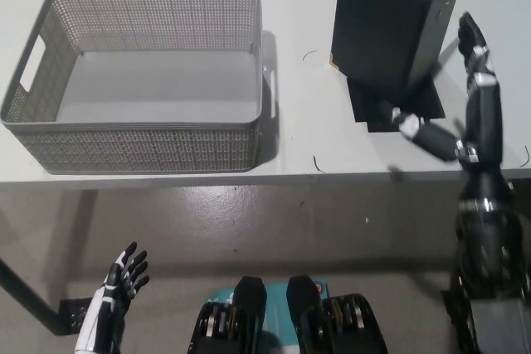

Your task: A notebook is kept standing on the table on the right hand side and a container is kept on the left hand side and the robot uses its right hand to grab the notebook and places it in the container

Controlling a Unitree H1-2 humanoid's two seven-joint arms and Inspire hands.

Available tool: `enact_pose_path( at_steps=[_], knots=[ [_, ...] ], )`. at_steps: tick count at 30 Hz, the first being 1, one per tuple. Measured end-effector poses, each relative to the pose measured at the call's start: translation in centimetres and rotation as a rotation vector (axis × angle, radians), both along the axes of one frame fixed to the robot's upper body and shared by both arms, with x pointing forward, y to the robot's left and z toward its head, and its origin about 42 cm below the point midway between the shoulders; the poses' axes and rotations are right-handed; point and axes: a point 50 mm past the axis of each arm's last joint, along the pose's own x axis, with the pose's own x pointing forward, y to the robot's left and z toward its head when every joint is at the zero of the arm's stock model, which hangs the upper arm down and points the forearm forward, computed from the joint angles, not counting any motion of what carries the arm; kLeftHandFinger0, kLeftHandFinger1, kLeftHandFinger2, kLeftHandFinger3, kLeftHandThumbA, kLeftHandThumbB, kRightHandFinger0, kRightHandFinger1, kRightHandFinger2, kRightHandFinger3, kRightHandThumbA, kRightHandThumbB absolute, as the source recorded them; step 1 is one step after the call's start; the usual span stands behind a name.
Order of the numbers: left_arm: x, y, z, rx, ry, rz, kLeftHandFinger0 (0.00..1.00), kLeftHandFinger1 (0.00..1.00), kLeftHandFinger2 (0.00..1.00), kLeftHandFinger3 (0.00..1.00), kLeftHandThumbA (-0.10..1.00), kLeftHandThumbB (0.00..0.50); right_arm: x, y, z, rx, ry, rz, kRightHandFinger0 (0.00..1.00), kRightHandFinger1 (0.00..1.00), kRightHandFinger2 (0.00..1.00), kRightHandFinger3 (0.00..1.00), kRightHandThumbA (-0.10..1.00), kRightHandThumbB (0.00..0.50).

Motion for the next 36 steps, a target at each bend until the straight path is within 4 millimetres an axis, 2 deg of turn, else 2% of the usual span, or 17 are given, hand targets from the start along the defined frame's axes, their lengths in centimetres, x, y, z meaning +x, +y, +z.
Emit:
enact_pose_path(
  at_steps=[2, 4, 9, 11, 12, 13, 14, 21, 26, 28, 29, 31, 32, 33, 34, 35, 36],
  knots=[
    [0.0, 0.0, 0.0, -0.003, -0.003, -0.001, 1.00, 1.00, 1.00, 1.00, 1.00, 0.207, 2.0, -0.3, -0.1, 0.028, 0.050, -0.007, 1.00, 1.00, 1.00, 1.00, 1.00, 0.449],
    [0.0, 0.0, 0.0, -0.004, -0.007, -0.002, 1.00, 1.00, 1.00, 1.00, 1.00, 0.210, 3.8, -0.5, 0.1, 0.046, 0.088, -0.018, 1.00, 1.00, 1.00, 1.00, 1.00, 0.478],
    [0.0, 0.0, 0.0, -0.009, -0.011, -0.003, 1.00, 1.00, 1.00, 1.00, 1.00, 0.217, 7.8, -1.1, -0.8, 0.122, 0.218, -0.052, 1.00, 1.00, 1.00, 1.00, 1.00, 0.457],
    [0.0, 0.0, 0.0, -0.011, -0.013, -0.003, 1.00, 1.00, 1.00, 1.00, 1.00, 0.212, 8.9, -1.2, -1.3, 0.156, 0.262, -0.067, 1.00, 1.00, 1.00, 1.00, 1.00, 0.428],
    [0.0, 0.0, 0.0, -0.012, -0.014, -0.003, 1.00, 1.00, 1.00, 1.00, 1.00, 0.197, 9.3, -1.2, -1.4, 0.168, 0.278, -0.072, 1.00, 1.00, 1.00, 1.00, 1.00, 0.443],
    [-0.1, 0.0, 0.0, -0.012, -0.014, -0.003, 1.00, 1.00, 1.00, 1.00, 1.00, 0.209, 9.7, -1.2, -1.4, 0.184, 0.288, -0.075, 1.00, 1.00, 1.00, 1.00, 1.00, 0.489],
    [-0.1, 0.0, 0.0, -0.012, -0.014, -0.003, 1.00, 1.00, 1.00, 1.00, 1.00, 0.214, 10.0, -1.2, -1.8, 0.199, 0.310, -0.080, 1.00, 1.00, 1.00, 1.00, 1.00, 0.500],
    [-0.3, 0.1, -0.2, -0.015, -0.009, -0.001, 1.00, 1.00, 1.00, 1.00, 1.00, 0.266, 12.0, -0.6, -2.5, 0.386, 0.448, -0.078, 1.00, 1.00, 1.00, 1.00, 1.00, 0.500],
    [-0.4, 0.1, -0.3, -0.022, -0.005, -0.004, 1.00, 1.00, 1.00, 1.00, 1.00, 0.243, 13.5, 1.8, -0.6, 0.441, 0.495, -0.024, 1.00, 1.00, 1.00, 1.00, 0.99, 0.500],
    [-0.4, 0.1, -0.4, -0.024, -0.005, -0.006, 1.00, 1.00, 1.00, 1.00, 1.00, 0.270, 13.9, 2.9, 0.5, 0.439, 0.496, 0.004, 1.00, 1.00, 1.00, 1.00, 0.81, 0.498],
    [-0.5, 0.1, -0.4, -0.025, -0.005, -0.008, 1.00, 1.00, 1.00, 1.00, 1.00, 0.271, 14.1, 3.7, 1.0, 0.446, 0.497, 0.021, 1.00, 1.00, 1.00, 1.00, 0.80, 0.500],
    [-0.4, 0.1, -0.4, -0.028, -0.006, -0.011, 1.00, 1.00, 1.00, 1.00, 1.00, 0.285, 14.3, 5.3, 2.1, 0.453, 0.492, 0.050, 0.97, 1.00, 1.00, 1.00, 0.67, 0.455],
    [-0.4, 0.0, -0.4, -0.031, -0.008, -0.013, 1.00, 1.00, 1.00, 1.00, 1.00, 0.285, 14.5, 6.3, 2.8, 0.446, 0.490, 0.059, 1.00, 1.00, 1.00, 0.75, 0.53, 0.397],
    [-0.4, 0.0, -0.4, -0.033, -0.008, -0.014, 1.00, 1.00, 1.00, 1.00, 1.00, 0.284, 14.5, 7.1, 3.3, 0.442, 0.488, 0.059, 1.00, 1.00, 0.92, 0.30, 0.28, 0.230],
    [-0.4, 0.0, -0.4, -0.034, -0.009, -0.016, 1.00, 1.00, 1.00, 1.00, 1.00, 0.262, 14.5, 7.8, 3.7, 0.442, 0.486, 0.052, 0.48, 0.48, 0.45, 0.13, 0.00, 0.217],
    [-0.4, 0.0, -0.4, -0.034, -0.009, -0.016, 1.00, 1.00, 1.00, 1.00, 1.00, 0.257, 14.5, 8.2, 4.0, 0.443, 0.484, 0.044, 0.26, 0.34, 0.36, 0.12, -0.08, 0.202],
    [-0.4, 0.0, -0.4, -0.034, -0.009, -0.017, 1.00, 1.00, 1.00, 1.00, 1.00, 0.267, 14.5, 8.6, 4.3, 0.445, 0.483, 0.031, 0.01, 0.03, 0.22, 0.19, -0.10, 0.140]
  ],
)
